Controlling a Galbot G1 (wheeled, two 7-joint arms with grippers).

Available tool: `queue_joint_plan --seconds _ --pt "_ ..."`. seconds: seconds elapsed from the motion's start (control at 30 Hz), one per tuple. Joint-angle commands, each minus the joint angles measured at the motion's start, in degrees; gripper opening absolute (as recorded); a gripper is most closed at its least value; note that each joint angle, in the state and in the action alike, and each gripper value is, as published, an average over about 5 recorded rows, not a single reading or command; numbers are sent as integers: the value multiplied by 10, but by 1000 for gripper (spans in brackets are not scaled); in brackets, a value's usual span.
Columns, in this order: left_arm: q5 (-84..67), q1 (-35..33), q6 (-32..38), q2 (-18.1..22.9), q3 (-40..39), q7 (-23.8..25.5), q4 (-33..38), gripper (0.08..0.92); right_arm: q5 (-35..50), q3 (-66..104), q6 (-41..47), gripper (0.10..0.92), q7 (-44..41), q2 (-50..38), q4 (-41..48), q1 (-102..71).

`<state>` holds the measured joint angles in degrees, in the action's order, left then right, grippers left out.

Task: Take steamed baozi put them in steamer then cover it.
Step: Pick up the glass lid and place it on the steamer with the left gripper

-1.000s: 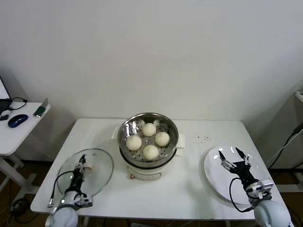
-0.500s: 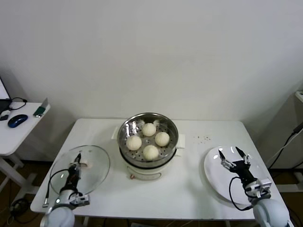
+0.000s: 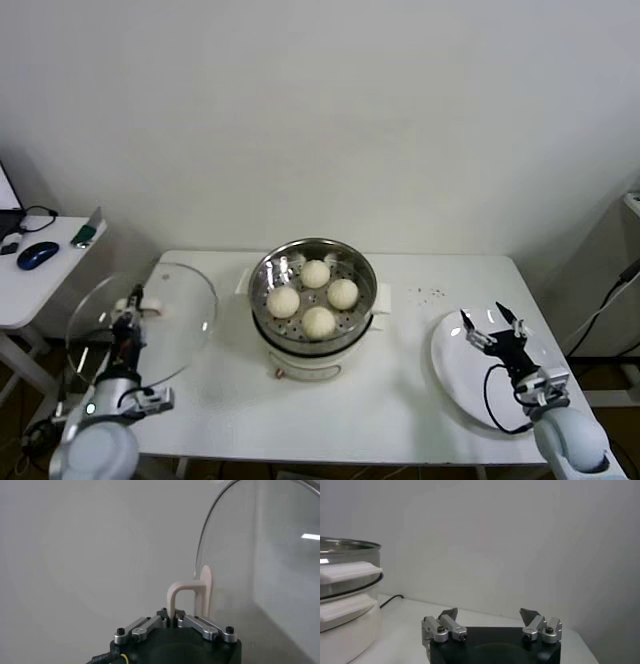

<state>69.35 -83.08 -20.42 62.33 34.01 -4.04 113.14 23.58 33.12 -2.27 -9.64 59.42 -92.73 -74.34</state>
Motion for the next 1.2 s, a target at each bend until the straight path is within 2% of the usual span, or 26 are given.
queue_joint_plan --seconds 0.03,0.13,0.23,0.33,0.5,0.67,0.93,1.2 --pt "-36 28 -151 -167 -51 62 137 151 -11 -33 -1 823 2 -2 24 44" --pt "-27 69 -174 -181 -106 87 137 151 -14 -47 -3 823 2 -3 37 59" --pt "-14 120 -202 -168 -180 119 133 151 -15 -61 -5 823 1 -3 51 73" --pt "8 171 -229 -131 -258 155 121 151 -17 -72 -7 823 0 -2 63 83" --pt "58 256 -246 -41 -345 200 82 151 -24 -72 -10 823 0 2 71 86" --pt "87 306 -246 13 -387 214 37 151 -29 -65 -13 823 0 8 75 83" --pt "110 346 -246 105 -414 210 -42 151 -36 -39 -21 823 -6 14 78 67" --pt "117 359 -246 157 -441 206 -97 151 -39 -16 -28 823 -13 21 83 58"
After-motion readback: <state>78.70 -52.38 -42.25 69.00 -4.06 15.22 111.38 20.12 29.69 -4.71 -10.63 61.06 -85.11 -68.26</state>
